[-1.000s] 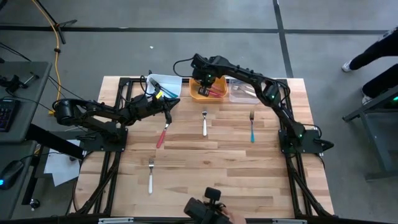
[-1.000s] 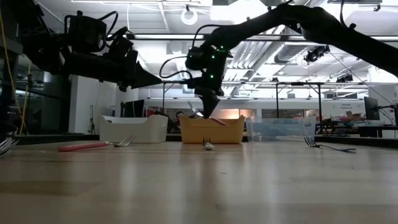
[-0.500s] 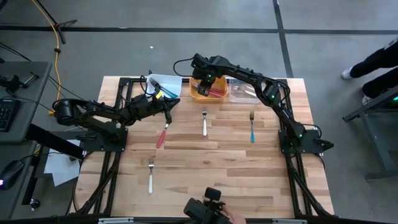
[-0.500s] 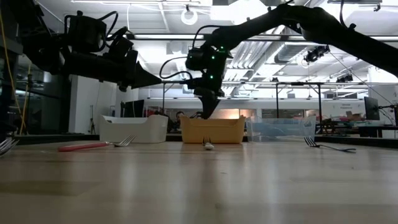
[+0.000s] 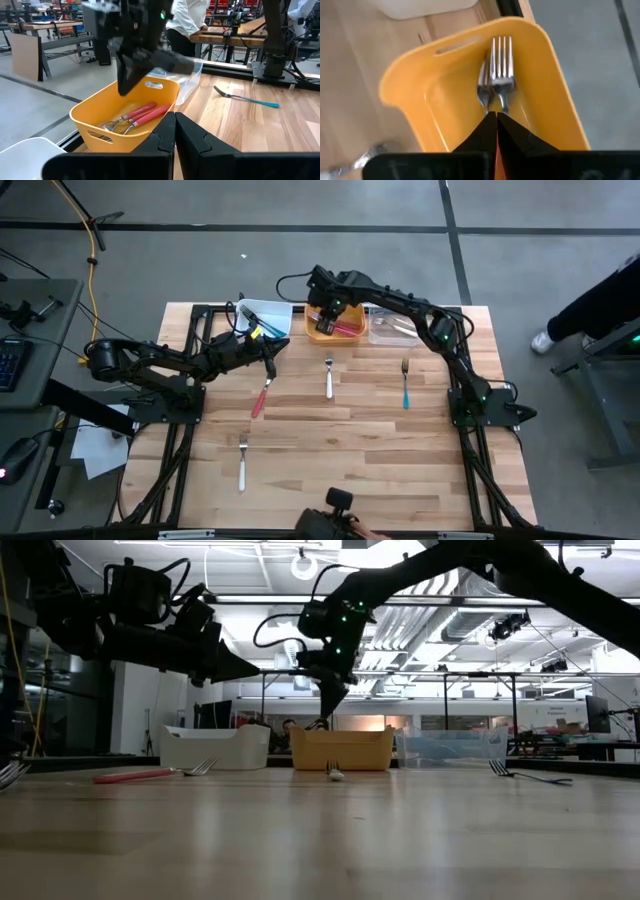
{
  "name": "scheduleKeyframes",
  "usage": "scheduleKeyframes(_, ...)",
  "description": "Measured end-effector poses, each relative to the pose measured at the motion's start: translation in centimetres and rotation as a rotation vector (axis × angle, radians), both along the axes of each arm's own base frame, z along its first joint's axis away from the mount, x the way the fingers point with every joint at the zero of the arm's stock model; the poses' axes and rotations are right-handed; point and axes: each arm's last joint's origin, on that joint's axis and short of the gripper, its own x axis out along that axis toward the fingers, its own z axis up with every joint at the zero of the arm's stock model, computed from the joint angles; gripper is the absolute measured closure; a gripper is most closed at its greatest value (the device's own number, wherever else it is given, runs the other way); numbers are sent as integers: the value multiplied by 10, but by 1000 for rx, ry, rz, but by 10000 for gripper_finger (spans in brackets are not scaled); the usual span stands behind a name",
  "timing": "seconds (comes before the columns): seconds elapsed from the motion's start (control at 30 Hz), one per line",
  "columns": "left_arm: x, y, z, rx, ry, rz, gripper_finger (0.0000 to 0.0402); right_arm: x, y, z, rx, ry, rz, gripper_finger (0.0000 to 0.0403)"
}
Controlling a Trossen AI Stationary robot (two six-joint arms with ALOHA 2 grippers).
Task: Sort silverware by color (type)
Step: Put the top white fork into the transparent bin
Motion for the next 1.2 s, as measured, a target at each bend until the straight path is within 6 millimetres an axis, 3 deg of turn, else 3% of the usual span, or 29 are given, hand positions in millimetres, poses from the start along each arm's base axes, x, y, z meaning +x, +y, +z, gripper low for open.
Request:
scheduleKeyframes(0.23, 0, 0, -2, -8, 20, 0, 401, -10, 29, -9, -76, -155, -53, 400)
scheduleKeyframes(0.43, 0, 0, -2, -7, 22, 0, 401, -50, 65, -1, -86, -379, -108, 402)
scheduleKeyframes(0.7, 0, -2, -5, -16, 47, -36, 401, -108, 120, -15, -147, -601, -114, 402)
scheduleKeyframes(0.97, 14, -8, -1, -45, 115, -88, 401, -164, 135, -56, -137, -810, -135, 402)
scheduleKeyframes(1.2, 39, -22, 9, -131, 308, -98, 395, -189, 144, -68, -163, -848, -111, 403)
